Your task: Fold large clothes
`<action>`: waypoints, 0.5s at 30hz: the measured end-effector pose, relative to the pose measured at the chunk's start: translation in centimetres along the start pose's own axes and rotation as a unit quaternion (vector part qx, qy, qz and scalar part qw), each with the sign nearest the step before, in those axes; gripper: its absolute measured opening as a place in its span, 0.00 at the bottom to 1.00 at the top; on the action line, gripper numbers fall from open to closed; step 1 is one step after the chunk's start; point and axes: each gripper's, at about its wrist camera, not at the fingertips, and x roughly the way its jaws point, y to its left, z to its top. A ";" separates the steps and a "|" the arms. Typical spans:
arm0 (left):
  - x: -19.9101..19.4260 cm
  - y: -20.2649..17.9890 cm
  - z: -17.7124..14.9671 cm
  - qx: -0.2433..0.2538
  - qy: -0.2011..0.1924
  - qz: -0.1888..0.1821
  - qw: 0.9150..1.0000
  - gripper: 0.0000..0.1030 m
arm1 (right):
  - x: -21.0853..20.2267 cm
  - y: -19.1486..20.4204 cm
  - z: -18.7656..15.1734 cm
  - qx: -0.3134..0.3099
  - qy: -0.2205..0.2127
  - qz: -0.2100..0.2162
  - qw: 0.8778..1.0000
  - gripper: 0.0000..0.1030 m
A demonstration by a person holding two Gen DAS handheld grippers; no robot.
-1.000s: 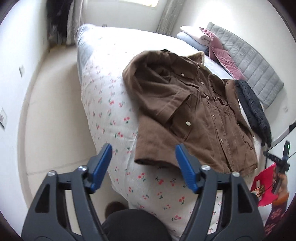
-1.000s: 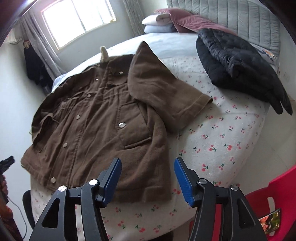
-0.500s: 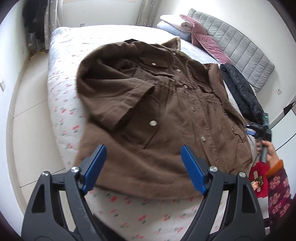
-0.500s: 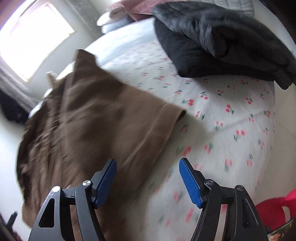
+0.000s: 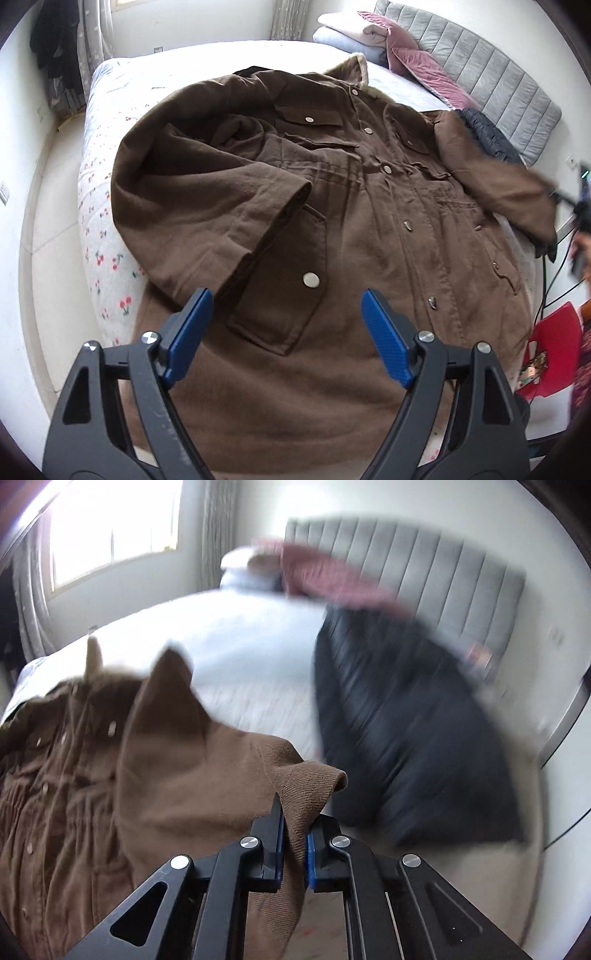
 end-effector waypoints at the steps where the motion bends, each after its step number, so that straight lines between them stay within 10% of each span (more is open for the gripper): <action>1: 0.2 0.0 0.2 0.004 0.001 0.002 1.000 0.80 | -1.0 -0.7 1.4 -0.008 -0.015 -0.024 1.000 0.08; 9: 0.9 -0.7 1.2 0.019 0.009 0.004 1.000 0.80 | 1.3 -8.0 9.2 0.017 -0.006 -0.191 0.981 0.12; 12: 0.8 -0.9 1.3 0.037 0.011 0.011 0.999 0.80 | 2.1 -9.5 8.6 0.055 0.003 -0.209 0.976 0.31; 14: 0.7 -0.7 1.3 0.052 0.012 0.017 0.998 0.80 | 1.8 -9.4 7.8 0.079 -0.008 -0.173 0.982 0.68; 15: 0.7 -0.7 1.4 0.058 0.013 0.019 0.998 0.80 | 1.4 -8.8 7.3 0.075 -0.015 -0.163 0.984 0.70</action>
